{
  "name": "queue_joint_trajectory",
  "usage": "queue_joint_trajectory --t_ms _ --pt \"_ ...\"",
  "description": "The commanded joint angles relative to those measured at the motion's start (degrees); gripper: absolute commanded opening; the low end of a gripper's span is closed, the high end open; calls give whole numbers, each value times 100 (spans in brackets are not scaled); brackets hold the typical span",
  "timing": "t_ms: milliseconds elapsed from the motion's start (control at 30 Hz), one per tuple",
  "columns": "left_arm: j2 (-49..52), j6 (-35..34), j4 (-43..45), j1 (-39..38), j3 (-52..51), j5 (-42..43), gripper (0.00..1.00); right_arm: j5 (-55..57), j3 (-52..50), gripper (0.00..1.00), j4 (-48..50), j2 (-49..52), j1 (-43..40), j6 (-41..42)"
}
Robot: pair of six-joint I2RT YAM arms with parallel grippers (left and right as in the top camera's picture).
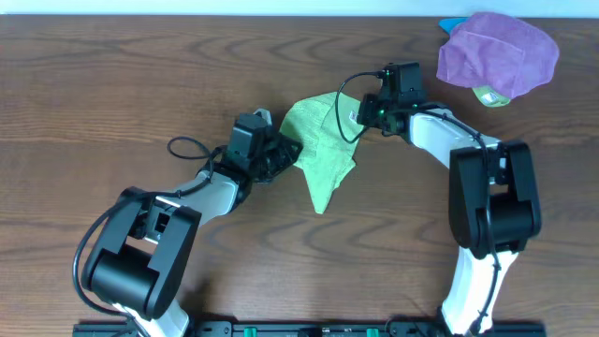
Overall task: Fold the cloth
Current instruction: 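Grasp the green cloth's left corner with the left gripper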
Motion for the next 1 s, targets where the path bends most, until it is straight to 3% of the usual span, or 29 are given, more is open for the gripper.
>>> queue_joint_trajectory --t_ms 0,167,300,500,967 --pt "87 35 98 -7 79 -79 6 15 -17 1 -11 79 -35 4" --pt "87 -63 629 50 101 -76 6 17 -17 1 -48 79 -35 4" --pt "87 -24 507 94 120 125 9 17 -17 1 -114 79 -35 4" --pt "85 -72 284 168 162 9 6 17 -17 1 -186 79 -35 -20" --pt "85 -59 291 1329 702 -896 6 20 -17 1 24 79 -35 -280"
